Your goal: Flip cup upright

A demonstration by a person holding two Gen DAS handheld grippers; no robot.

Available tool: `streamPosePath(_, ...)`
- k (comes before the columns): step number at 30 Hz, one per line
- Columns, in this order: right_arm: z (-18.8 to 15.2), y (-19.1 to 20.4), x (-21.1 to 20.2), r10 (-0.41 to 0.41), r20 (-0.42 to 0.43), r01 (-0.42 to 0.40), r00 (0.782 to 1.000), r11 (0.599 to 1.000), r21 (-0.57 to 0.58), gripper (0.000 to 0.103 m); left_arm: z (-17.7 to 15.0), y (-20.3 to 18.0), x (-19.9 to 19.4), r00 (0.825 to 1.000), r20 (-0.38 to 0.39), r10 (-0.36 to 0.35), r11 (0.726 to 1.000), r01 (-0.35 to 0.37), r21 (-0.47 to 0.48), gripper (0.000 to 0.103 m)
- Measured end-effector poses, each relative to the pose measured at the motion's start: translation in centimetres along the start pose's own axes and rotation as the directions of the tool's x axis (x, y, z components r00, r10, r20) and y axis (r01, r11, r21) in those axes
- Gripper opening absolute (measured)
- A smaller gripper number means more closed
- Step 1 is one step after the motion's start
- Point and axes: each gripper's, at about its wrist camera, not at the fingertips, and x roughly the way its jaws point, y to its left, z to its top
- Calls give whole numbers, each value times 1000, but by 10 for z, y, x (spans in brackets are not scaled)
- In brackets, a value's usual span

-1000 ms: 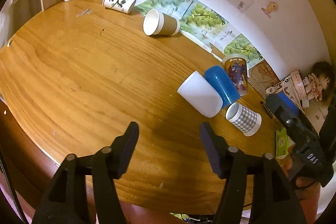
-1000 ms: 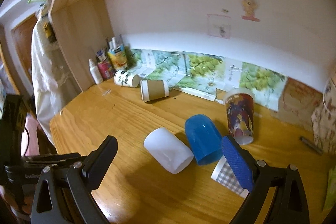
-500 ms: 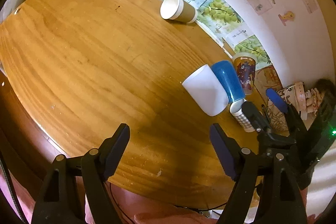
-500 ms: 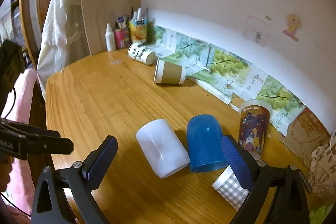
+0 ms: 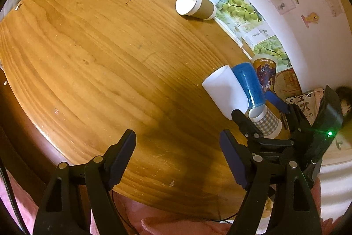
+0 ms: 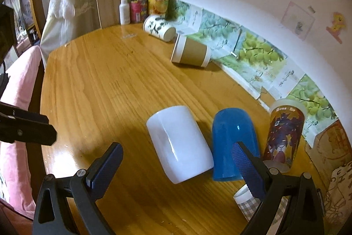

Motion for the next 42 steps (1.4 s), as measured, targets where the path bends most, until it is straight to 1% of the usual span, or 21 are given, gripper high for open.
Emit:
streamPosePath(7, -1, 3, 18, 1, -55, -3, 999, 999, -32, 99, 2, 1, 3, 1000, -9, 16, 1000, -16, 2, 81)
streamPosePath(9, 0, 5, 23, 3, -79, -7, 997, 999, -42, 93, 2, 3, 3, 1000, -11, 23, 1000, -23, 1, 81)
streamPosePath(10, 0, 5, 28, 1, -101, -6, 995, 999, -48, 92, 2, 3, 3, 1000, -11, 24, 1000, -24, 1, 81)
streamPosePath(12, -1, 6, 32, -1, -118, -5, 993, 999, -54, 90, 2, 4, 3, 1000, -10, 26, 1000, -26, 0, 81)
streamPosePath(16, -1, 6, 38, 13, -138, -20, 990, 999, -51, 90, 4, 4, 1, 999, -4, 33, 999, -33, 1, 81)
streamPosePath(20, 1, 7, 42, 8, -149, -17, 989, 998, -63, 89, 5, 5, 1, 999, -5, 39, 999, -39, -2, 81)
streamPosePath(23, 3, 5, 46, 24, -163, -33, 986, 998, -50, 89, 5, 5, 3, 999, -7, 43, 999, -43, -6, 81)
streamPosePath(27, 4, 6, 53, 18, -191, -30, 981, 998, -59, 89, 6, 5, 3, 999, -5, 46, 999, -46, -1, 81)
streamPosePath(32, 7, 9, 59, 25, -212, -41, 977, 997, -70, 88, 12, 4, 2, 997, 4, 73, 997, -73, 21, 81)
streamPosePath(38, 8, 11, 65, 46, -239, -65, 970, 995, -71, 68, 17, 4, 0, 997, 10, 70, 997, -71, 30, 81)
streamPosePath(42, 8, 12, 65, 39, -244, -59, 969, 996, -73, 66, 18, 2, 0, 997, 9, 72, 996, -72, 53, 81)
